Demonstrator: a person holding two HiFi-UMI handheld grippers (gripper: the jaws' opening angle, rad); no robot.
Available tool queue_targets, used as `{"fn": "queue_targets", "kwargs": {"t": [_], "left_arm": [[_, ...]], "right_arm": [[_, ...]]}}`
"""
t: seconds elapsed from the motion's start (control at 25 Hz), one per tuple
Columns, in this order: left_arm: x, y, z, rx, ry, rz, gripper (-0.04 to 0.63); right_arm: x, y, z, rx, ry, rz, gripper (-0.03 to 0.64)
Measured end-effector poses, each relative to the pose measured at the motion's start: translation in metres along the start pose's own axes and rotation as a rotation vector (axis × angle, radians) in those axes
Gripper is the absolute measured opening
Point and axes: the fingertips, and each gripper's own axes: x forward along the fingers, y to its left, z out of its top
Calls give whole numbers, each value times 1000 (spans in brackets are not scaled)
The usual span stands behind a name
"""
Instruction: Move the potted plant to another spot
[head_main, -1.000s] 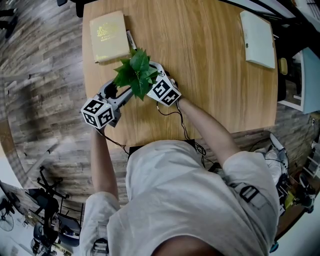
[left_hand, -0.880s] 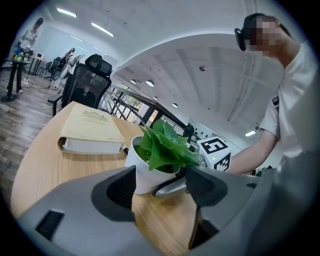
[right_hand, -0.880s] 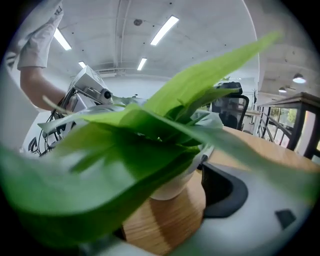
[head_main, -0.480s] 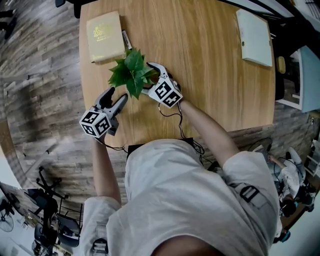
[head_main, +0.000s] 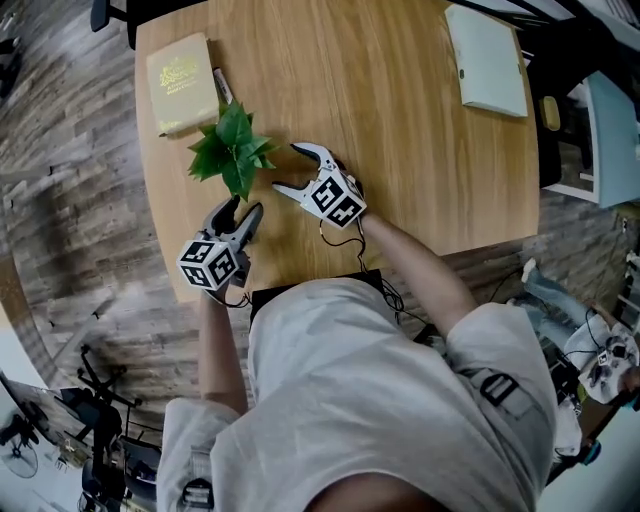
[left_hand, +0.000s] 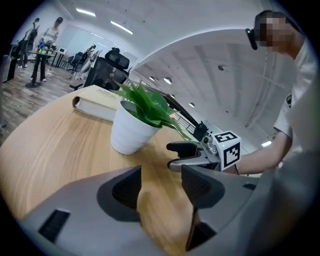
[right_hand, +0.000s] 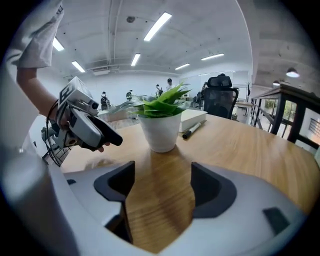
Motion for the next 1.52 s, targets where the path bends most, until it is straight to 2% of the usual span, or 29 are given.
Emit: {"fn": "queue_targets", "kwargs": {"t": [0.12,0.36,0.6,0.88,1.32,1.52], "left_arm": [[18,-19,-1,24,10,-12,234],[48,-44,-7,53,33,15,124],[76,-65,-8,83,47,50,12],[103,-104,19,138,39,44,12],[110,-164,100,216,-126,63,12],[98,-187,135,243,-235,99,12]], "right_arm": [[-22,-10,-10,-11,6,-70,220],[-63,-28,-32,37,5,-185,5],[-105,-46,-55,126,18,-239,5],[-144,-67,-56,207,-7,-292,3],[-206,-106,18,193,-184,-410,3],[-238,-123,53,179,-264,-455,3]]}}
